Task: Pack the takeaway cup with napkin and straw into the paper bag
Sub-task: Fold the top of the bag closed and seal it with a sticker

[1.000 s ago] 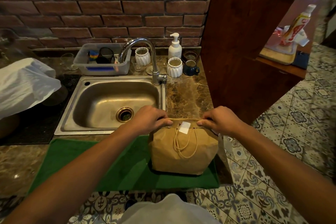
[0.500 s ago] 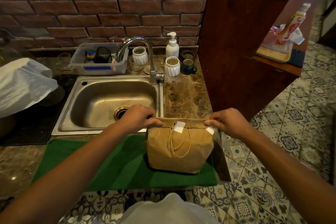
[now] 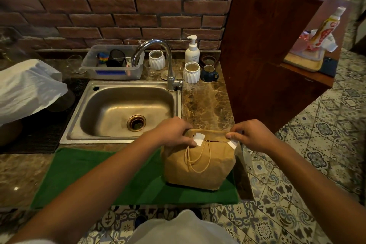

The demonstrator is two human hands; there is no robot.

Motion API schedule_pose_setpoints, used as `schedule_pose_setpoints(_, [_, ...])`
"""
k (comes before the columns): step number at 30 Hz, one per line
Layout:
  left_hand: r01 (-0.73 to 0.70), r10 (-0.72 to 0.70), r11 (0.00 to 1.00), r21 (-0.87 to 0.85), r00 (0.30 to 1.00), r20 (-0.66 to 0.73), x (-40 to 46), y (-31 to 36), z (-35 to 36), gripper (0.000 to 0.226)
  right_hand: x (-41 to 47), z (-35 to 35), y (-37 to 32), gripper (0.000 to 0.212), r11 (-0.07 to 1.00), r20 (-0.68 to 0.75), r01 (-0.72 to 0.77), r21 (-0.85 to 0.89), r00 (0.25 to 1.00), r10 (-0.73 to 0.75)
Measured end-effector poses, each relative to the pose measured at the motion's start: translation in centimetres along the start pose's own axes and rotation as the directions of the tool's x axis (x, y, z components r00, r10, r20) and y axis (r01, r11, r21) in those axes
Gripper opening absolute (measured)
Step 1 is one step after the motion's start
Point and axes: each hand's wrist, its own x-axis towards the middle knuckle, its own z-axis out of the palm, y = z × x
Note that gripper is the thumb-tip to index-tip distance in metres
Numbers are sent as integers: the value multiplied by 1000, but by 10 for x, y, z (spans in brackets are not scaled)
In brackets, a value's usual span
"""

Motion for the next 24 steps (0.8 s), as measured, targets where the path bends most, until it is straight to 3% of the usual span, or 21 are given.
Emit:
schedule_pose_setpoints(5, [2, -2, 1000, -10, 1000, -32, 7, 2, 2, 29, 20, 0, -33, 39, 997, 122, 59, -55, 991, -52])
schedule_pose_setpoints(9, [-29, 29, 1000, 7, 997, -74, 6, 3, 1, 23, 48, 23, -69, 40, 964, 188, 111, -242, 980, -66])
schedule_pose_setpoints(18, [-120, 119, 992, 33, 993, 6, 6, 2, -2, 17, 63, 26, -77, 23, 968, 189, 204, -147, 966, -175])
schedule_pose_setpoints(24, [-176, 179, 983, 48, 982, -53, 7, -1, 3, 16, 62, 25, -74, 21, 972, 209, 187, -141, 965, -156])
